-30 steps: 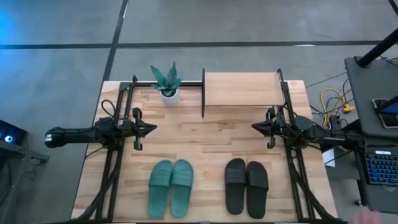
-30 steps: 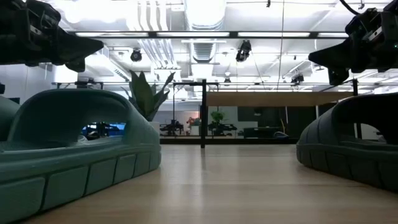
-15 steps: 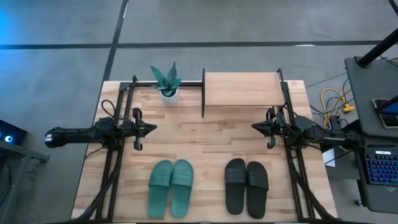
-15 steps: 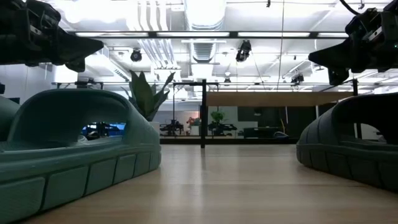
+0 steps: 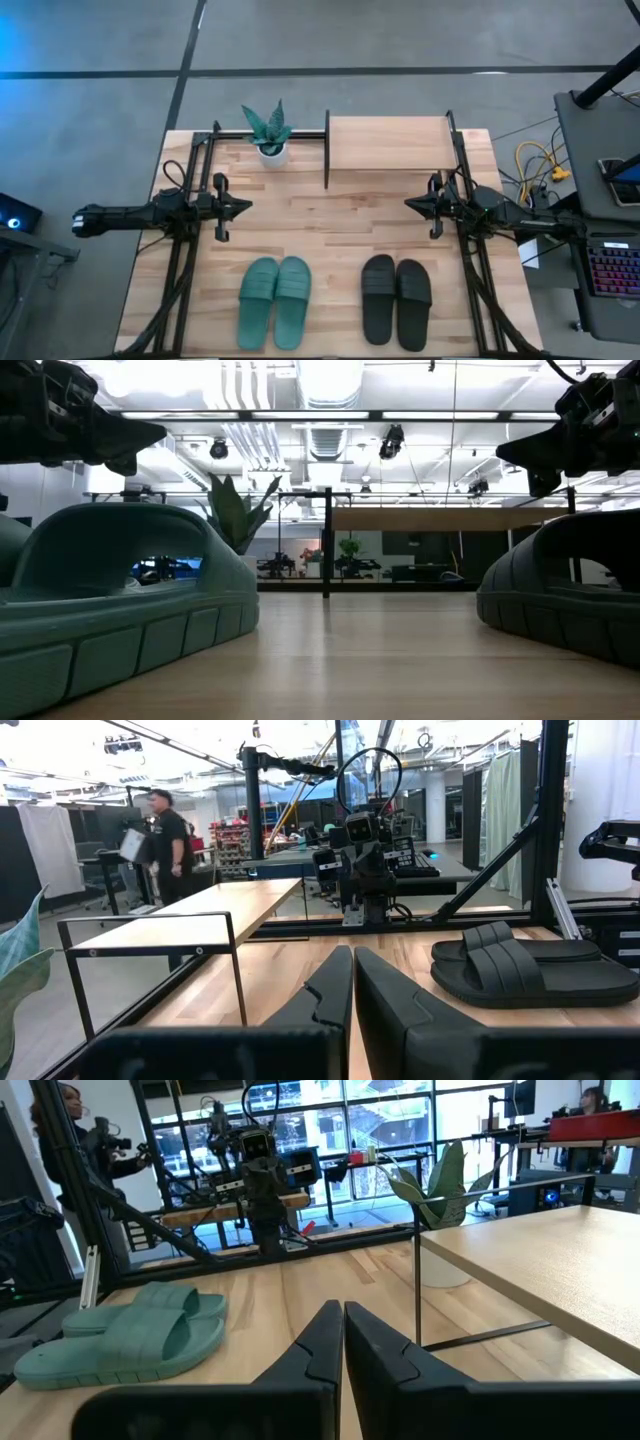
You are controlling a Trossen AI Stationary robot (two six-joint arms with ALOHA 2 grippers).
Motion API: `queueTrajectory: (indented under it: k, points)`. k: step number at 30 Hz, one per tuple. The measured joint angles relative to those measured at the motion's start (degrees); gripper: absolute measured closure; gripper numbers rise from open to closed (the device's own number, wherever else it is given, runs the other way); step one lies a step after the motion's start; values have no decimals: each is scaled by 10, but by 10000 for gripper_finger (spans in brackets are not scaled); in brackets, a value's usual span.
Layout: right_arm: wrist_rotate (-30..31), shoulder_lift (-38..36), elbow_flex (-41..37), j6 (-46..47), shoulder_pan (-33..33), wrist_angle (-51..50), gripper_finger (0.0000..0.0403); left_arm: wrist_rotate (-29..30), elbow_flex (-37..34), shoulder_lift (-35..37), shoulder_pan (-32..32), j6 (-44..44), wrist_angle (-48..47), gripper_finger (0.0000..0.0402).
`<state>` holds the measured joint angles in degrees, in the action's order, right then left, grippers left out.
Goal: Pick and place slides into the shelf
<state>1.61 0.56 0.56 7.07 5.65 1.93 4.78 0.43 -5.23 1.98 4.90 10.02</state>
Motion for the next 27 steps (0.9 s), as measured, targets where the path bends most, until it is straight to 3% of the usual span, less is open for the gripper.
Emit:
queueTrajectory:
  k: [23,27]
  points:
    - [0,0,0,0,0,3,394,0,0,0,0,0,0,402]
    - [0,1,0,47,0,27,394,0,0,0,0,0,0,402]
